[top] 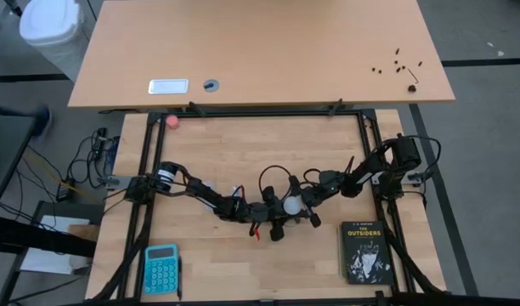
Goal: Screw lightbulb
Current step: Insert the white lightbulb into the silver lamp
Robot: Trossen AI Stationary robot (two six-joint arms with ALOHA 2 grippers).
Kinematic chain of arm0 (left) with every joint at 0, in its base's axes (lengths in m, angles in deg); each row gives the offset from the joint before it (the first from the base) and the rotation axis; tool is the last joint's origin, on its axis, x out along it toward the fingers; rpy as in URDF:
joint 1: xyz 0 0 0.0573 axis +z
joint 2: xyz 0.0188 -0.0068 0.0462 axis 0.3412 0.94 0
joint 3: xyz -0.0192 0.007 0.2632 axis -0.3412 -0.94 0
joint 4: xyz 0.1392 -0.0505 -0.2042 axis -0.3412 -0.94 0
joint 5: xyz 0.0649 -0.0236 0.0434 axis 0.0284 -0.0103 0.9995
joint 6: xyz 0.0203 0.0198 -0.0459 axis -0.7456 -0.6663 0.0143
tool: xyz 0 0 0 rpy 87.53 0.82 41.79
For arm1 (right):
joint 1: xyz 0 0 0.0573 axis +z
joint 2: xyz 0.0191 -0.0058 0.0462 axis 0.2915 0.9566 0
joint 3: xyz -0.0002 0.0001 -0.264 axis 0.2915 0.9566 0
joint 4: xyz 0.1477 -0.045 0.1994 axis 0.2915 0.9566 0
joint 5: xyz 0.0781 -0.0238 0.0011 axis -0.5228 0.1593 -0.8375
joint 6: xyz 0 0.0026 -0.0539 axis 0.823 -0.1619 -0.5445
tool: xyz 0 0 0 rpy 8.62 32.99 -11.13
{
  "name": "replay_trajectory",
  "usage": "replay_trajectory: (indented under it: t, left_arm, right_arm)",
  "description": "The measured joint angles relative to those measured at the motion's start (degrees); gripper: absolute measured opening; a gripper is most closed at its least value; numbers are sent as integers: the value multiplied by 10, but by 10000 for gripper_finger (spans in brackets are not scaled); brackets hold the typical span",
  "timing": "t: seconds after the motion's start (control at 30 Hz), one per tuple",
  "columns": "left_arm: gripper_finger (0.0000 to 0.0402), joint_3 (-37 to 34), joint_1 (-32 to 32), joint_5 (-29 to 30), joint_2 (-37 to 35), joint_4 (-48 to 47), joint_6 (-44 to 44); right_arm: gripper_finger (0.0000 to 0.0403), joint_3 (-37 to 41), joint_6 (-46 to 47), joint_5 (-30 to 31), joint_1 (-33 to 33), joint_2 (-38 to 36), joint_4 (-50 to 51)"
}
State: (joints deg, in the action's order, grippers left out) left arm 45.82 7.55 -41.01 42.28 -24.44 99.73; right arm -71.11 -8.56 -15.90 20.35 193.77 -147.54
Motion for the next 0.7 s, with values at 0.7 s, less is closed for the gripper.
replay_trajectory:
  t: [0.7]
  left_arm:
    - [184,0,-1,119,2,-4,35]
  right_arm:
    - [214,-1,99,419,105,0,11]
